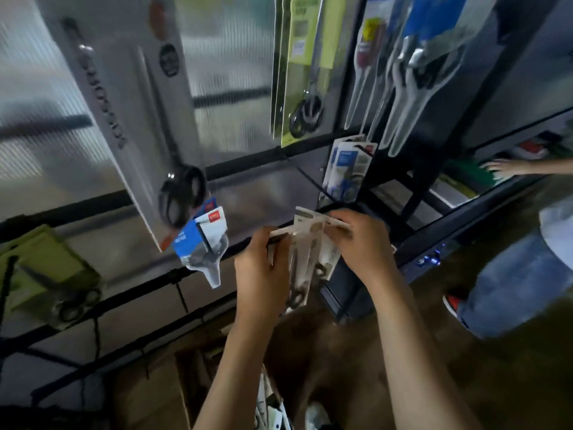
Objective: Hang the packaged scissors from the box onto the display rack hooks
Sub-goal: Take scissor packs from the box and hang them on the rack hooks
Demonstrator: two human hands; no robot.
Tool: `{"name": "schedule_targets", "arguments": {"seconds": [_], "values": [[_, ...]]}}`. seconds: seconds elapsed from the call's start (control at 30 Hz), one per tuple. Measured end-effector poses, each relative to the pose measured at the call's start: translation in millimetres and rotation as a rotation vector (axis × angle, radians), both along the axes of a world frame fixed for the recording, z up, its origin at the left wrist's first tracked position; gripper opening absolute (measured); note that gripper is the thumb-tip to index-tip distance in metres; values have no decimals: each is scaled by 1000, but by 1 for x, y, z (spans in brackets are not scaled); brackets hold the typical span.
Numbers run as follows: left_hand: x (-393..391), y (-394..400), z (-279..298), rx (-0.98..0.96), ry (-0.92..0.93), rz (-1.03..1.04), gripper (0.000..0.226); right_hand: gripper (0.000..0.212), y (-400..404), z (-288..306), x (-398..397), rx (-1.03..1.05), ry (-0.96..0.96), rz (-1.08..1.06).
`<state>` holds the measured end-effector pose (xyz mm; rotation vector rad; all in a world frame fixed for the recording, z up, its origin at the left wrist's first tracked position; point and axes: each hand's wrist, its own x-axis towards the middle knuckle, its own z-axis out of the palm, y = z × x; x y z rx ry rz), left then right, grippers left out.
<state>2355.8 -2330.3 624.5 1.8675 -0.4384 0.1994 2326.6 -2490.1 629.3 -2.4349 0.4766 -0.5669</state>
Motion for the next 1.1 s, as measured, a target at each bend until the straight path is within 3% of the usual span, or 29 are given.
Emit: {"name": "schedule_targets", "arguments": {"seconds": [0.23,0.43,0.57,0.83,0.93,1.1], "values": [[6,-53,-5,41,13,191,6,42,-59,0,12,161,-15,229],[2,-64,-6,55,-1,283,19,27,-81,-4,17,130,-32,316],[1,-62,-8,81,-11,309,15,15,-85,-7,24,114,-33,324],[4,-55,-7,93,-76,338,2,15,-95,0,31,163,23,439],[4,-52,-6,80,-84,349,8,5,-103,1,37,191,68,507],[7,-51,-7,87,-126,354,12,6,-117,-2,50,247,82,611]]}}
